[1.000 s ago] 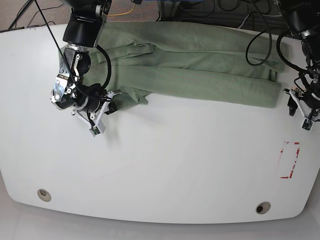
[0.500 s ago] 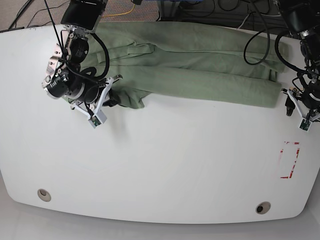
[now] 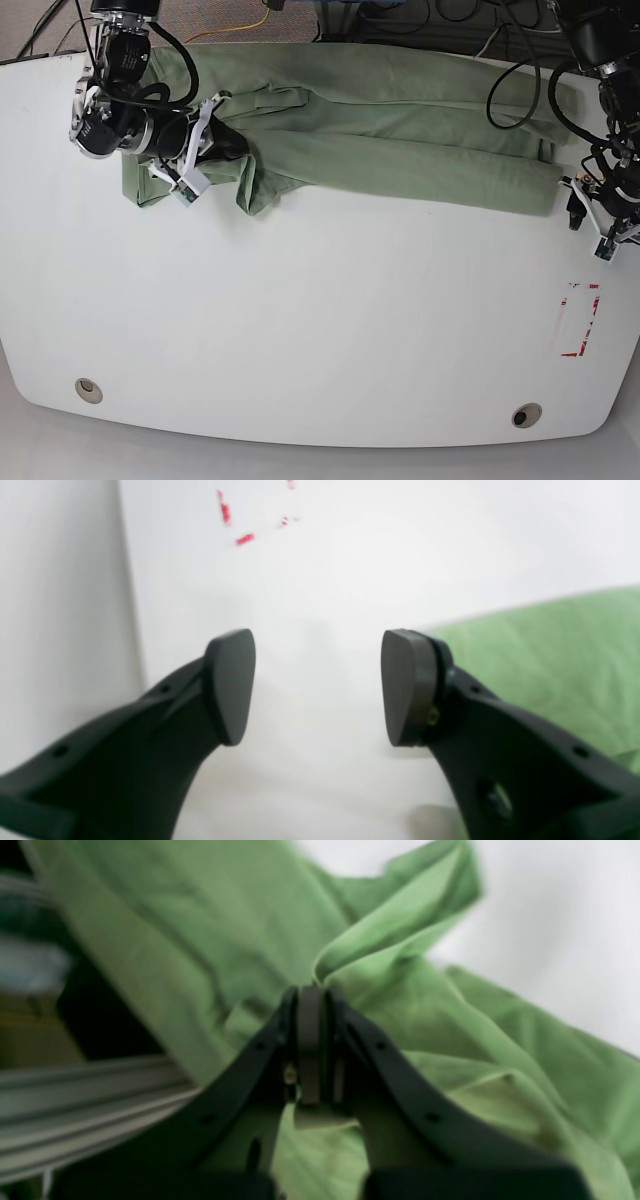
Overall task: Layout the t-shirt on the table in an organized manner, then fold the t-shirt properly
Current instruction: 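Pinch the sleeve end with the right gripper and fold it inward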
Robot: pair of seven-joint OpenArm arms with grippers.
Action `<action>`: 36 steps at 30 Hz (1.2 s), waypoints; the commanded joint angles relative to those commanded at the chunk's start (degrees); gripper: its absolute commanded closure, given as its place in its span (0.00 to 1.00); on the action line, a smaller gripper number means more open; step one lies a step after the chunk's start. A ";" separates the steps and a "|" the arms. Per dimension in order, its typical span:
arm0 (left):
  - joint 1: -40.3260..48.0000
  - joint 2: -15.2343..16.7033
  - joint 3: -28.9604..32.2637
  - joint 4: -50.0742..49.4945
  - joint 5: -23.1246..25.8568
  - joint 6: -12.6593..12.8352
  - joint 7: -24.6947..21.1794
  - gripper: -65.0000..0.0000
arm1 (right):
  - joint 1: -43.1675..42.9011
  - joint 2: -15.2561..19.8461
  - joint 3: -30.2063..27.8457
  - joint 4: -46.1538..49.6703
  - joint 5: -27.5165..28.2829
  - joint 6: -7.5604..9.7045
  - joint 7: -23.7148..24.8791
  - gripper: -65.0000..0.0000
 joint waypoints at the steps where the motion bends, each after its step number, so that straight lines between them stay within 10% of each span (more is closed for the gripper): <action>1: 0.00 0.00 0.00 -0.26 0.00 0.00 0.00 0.42 | -0.09 0.62 -0.62 0.00 0.44 0.00 0.00 0.99; 14: 0.09 0.00 0.09 -0.70 0.00 0.00 0.00 0.42 | 1.76 8.62 -14.77 0.00 1.23 0.00 0.00 0.97; 27: 0.18 0.00 0.09 -0.70 0.00 0.00 0.00 0.42 | 2.20 15.21 -21.89 1.49 1.23 0.00 0.00 0.44; 36: 0.44 0.09 0.09 0.09 -0.26 0.00 0.00 0.42 | 4.31 16.00 -18.73 2.55 0.79 0.00 0.92 0.34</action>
